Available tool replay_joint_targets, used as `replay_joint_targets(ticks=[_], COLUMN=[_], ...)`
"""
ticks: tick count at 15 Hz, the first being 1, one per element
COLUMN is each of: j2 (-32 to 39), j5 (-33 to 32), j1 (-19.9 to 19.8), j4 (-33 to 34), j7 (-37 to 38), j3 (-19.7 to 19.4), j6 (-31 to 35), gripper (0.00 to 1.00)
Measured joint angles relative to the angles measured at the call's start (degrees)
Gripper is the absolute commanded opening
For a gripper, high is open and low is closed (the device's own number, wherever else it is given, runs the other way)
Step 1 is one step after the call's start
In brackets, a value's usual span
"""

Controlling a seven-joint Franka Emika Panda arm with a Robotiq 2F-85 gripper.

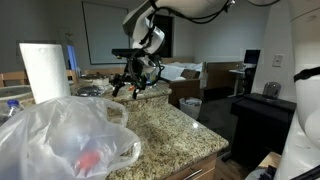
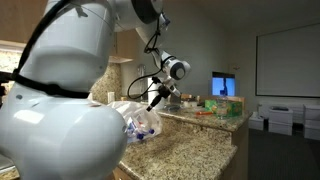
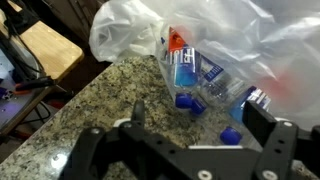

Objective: Pick up the bottles from the counter and put them in the plastic bag

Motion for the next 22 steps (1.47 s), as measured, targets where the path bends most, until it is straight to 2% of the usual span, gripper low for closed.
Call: replay_joint_targets(ticks=[3, 7, 12, 17, 22], j2=[-3.33, -7.34, -14.73, -26.94, -37.16], j5=[-1.78, -7.39, -18.78, -28.46, -34.36], j1=[-2.77, -6.19, -7.85, -7.55, -6.94], j4=[-1.14, -1.70, -2.93, -9.42, -16.12], j7=[-2.47, -10.47, -23.30, -30.72, -37.46], j3=[-1.34, -3.27, -4.09, -0.73, 2.70], j6=[-5.01, -13.54, -26.00, -27.21, -22.64], gripper=[1.00, 1.00, 1.00, 1.00, 1.00])
